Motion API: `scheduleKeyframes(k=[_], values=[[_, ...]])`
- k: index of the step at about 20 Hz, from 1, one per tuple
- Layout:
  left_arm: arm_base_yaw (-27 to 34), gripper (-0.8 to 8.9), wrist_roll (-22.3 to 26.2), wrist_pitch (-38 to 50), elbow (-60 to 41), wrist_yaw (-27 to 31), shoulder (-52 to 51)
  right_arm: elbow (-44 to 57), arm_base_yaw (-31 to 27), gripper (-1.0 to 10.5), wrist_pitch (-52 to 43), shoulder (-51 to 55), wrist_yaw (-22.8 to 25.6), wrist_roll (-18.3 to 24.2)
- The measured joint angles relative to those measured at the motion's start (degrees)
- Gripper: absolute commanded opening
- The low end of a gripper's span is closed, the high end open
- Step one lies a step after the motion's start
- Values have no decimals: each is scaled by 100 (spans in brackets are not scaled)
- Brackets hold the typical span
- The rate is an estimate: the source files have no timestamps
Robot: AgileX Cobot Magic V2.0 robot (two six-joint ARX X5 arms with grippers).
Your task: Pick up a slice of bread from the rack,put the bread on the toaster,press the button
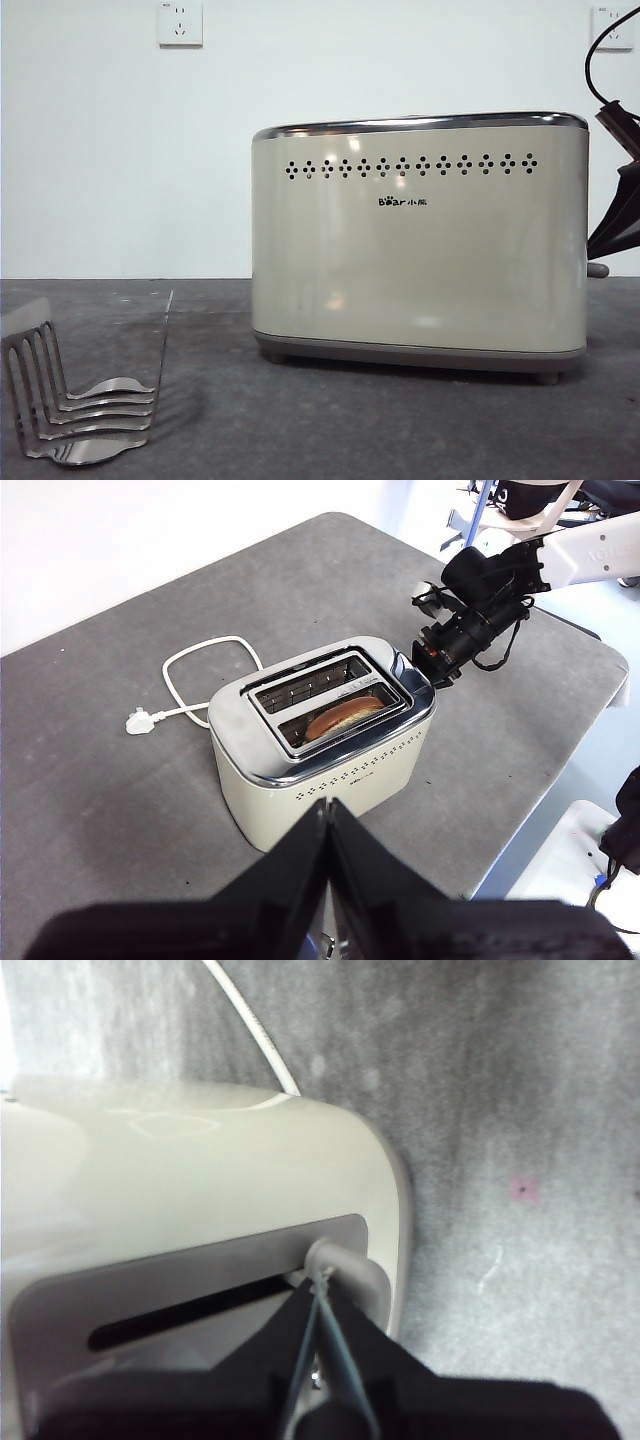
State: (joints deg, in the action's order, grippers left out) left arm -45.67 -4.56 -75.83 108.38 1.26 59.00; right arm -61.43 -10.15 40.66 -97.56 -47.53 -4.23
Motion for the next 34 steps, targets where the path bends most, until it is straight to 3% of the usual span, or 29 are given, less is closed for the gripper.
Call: scheduleKeyframes(k=[13, 23, 34], values=[[0, -8, -44, -2, 0, 0, 11, -44, -9, -8, 17, -199, -197, 177], [0, -8, -48, -2, 0, 0, 33, 63, 13, -8, 72, 306, 393, 212], [0, -8, -48, -2, 0, 0, 114, 103, 13, -7, 13, 1075, 557, 164]])
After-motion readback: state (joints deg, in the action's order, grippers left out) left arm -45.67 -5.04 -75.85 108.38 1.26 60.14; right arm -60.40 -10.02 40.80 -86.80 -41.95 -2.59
